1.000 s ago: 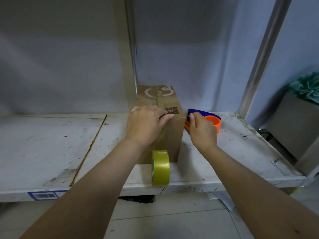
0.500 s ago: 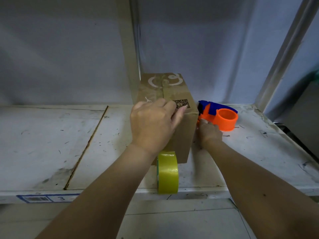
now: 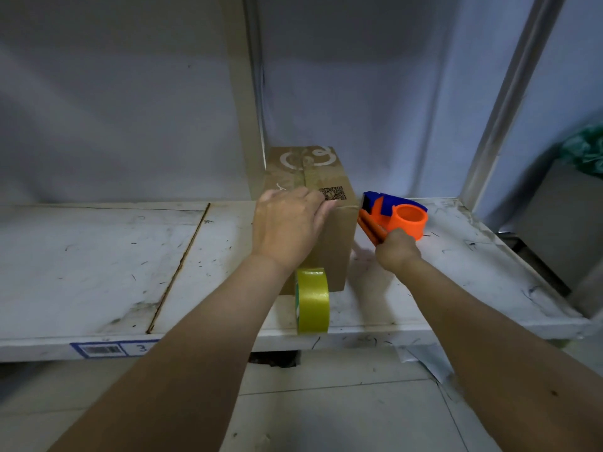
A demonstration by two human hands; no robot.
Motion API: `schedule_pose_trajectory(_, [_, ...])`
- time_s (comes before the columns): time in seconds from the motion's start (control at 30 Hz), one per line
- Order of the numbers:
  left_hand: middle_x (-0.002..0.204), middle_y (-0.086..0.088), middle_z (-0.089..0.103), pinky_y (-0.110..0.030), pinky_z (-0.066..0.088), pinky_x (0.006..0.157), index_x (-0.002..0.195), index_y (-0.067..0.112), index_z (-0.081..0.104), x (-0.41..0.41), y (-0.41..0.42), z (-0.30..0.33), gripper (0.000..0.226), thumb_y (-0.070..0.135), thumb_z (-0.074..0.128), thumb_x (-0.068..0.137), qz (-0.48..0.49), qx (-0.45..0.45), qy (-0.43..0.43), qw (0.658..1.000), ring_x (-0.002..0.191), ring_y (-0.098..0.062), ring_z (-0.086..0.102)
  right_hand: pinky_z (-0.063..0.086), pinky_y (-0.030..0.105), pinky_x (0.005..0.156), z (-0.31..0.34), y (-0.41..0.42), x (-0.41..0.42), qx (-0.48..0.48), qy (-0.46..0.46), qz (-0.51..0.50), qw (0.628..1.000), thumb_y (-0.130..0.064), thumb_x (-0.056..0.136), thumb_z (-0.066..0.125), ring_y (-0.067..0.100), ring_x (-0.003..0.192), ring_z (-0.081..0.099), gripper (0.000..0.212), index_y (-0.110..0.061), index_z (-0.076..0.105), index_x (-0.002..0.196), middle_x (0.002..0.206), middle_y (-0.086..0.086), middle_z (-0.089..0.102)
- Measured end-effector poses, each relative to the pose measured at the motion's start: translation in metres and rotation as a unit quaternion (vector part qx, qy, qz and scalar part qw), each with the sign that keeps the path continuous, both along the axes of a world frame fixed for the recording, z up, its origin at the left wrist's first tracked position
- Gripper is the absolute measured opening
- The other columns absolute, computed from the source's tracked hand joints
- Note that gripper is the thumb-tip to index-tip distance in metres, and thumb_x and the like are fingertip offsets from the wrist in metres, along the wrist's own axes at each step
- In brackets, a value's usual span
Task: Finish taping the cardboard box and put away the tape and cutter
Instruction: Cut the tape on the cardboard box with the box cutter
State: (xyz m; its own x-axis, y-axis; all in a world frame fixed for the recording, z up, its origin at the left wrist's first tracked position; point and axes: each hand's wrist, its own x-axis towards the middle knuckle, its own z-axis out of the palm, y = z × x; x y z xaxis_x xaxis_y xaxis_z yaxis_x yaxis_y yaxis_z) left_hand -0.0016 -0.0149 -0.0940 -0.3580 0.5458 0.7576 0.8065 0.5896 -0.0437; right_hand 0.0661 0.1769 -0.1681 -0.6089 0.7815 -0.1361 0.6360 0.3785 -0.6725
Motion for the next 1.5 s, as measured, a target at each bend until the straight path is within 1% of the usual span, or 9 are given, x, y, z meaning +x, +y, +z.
schedule_pose_trajectory(0.1, [0.109, -0.001, 0.073, -0.042, 0.038, 0.101, 0.107, 0.018, 0.069, 0.009, -0.008, 0.007, 0.05, 0.043, 0.028, 0.095, -0.017, -0.058, -0.073, 0.996, 0.107, -0.024, 0.066, 0.054, 0.045, 0.088, 0.005, 0.003, 0.013, -0.053, 0.106, 0.0, 0.993, -0.018, 0.081, 0.051, 0.034, 0.105, 0.062, 0.04, -0.007, 0.056, 0.119, 0.121, 0.015, 0.062])
schedule_pose_trajectory(0.2, [0.15, -0.004, 0.044, -0.041, 0.009, 0.12, 0.139, 0.017, 0.048, 0.017, -0.016, 0.009, 0.045, 0.034, 0.03, 0.101, -0.003, -0.11, -0.124, 0.986, 0.146, -0.023, 0.028, 0.052, 0.035, 0.067, 0.035, -0.021, 0.037, -0.094, 0.193, -0.018, 0.976, -0.008, 0.092, 0.048, 0.029, 0.083, 0.059, 0.028, 0.003, 0.049, 0.118, 0.104, 0.019, 0.059])
schedule_pose_trajectory(0.3, [0.138, -0.015, 0.054, -0.037, 0.032, 0.111, 0.129, 0.008, 0.056, 0.038, -0.027, -0.001, 0.035, 0.016, 0.045, 0.097, 0.026, 0.023, -0.119, 0.992, 0.133, -0.033, 0.044, 0.042, 0.025, 0.058, 0.055, -0.038, 0.051, -0.083, 0.275, 0.001, 0.958, -0.011, 0.095, 0.046, 0.017, 0.072, 0.055, 0.02, -0.002, 0.054, 0.111, 0.097, 0.013, 0.06])
schedule_pose_trajectory(0.37, [0.108, -0.012, 0.062, -0.032, 0.045, 0.079, 0.108, 0.007, 0.06, 0.056, -0.032, -0.01, 0.019, 0.013, 0.054, 0.091, 0.074, 0.154, -0.135, 0.976, 0.1, -0.029, 0.058, 0.044, 0.024, 0.06, 0.066, -0.051, 0.057, -0.076, 0.323, 0.013, 0.943, -0.016, 0.097, 0.044, 0.014, 0.074, 0.057, 0.018, -0.011, 0.053, 0.112, 0.097, 0.008, 0.061])
schedule_pose_trajectory(0.63, [0.111, -0.009, 0.059, -0.035, 0.048, 0.076, 0.119, 0.007, 0.045, 0.071, -0.023, -0.024, 0.054, 0.046, 0.06, 0.084, 0.101, 0.167, -0.594, 0.78, 0.101, -0.032, 0.06, 0.054, 0.033, 0.074, 0.085, -0.083, 0.064, 0.022, 0.331, 0.074, 0.94, -0.022, 0.098, 0.045, 0.017, 0.078, 0.064, 0.023, -0.009, 0.05, 0.116, 0.099, 0.008, 0.065])
schedule_pose_trajectory(0.97, [0.087, -0.012, 0.061, -0.038, 0.053, 0.076, 0.104, 0.011, 0.055, 0.058, -0.022, -0.009, 0.019, -0.001, 0.06, 0.089, 0.005, 0.233, -0.806, 0.544, 0.073, -0.022, 0.059, 0.058, 0.044, 0.07, 0.072, -0.083, 0.075, 0.122, 0.263, 0.147, 0.946, -0.033, 0.096, 0.048, 0.025, 0.078, 0.065, 0.024, -0.013, 0.053, 0.107, 0.09, 0.008, 0.066])
schedule_pose_trajectory(1.17, [0.079, -0.01, 0.056, -0.037, 0.05, 0.08, 0.123, 0.006, 0.058, 0.053, -0.022, -0.01, 0.032, 0.0, 0.054, 0.092, 0.003, 0.203, -0.81, 0.551, 0.067, -0.02, 0.056, 0.043, 0.025, 0.052, 0.069, -0.074, 0.096, 0.301, 0.204, 0.206, 0.909, -0.042, 0.092, 0.051, 0.01, 0.062, 0.051, 0.026, -0.018, 0.057, 0.1, 0.077, -0.006, 0.057])
schedule_pose_trajectory(1.33, [0.072, -0.008, 0.056, -0.028, 0.052, 0.044, 0.087, 0.009, 0.058, 0.051, -0.023, -0.008, 0.009, 0.001, 0.056, 0.092, 0.008, 0.2, -0.795, 0.572, 0.058, -0.017, 0.056, 0.032, 0.023, 0.052, 0.062, -0.063, 0.111, 0.509, 0.126, 0.245, 0.816, -0.041, 0.091, 0.054, 0.014, 0.06, 0.051, 0.025, -0.021, 0.064, 0.101, 0.075, -0.003, 0.064])
schedule_pose_trajectory(1.5, [0.079, -0.011, 0.06, -0.037, 0.054, 0.065, 0.09, 0.006, 0.059, 0.042, -0.02, -0.015, 0.005, 0.008, 0.064, 0.09, 0.02, 0.206, -0.785, 0.585, 0.065, -0.021, 0.059, 0.037, 0.026, 0.05, 0.058, -0.06, 0.111, 0.572, 0.074, 0.242, 0.78, -0.04, 0.091, 0.054, 0.02, 0.058, 0.056, 0.025, -0.022, 0.066, 0.102, 0.072, 0.0, 0.065])
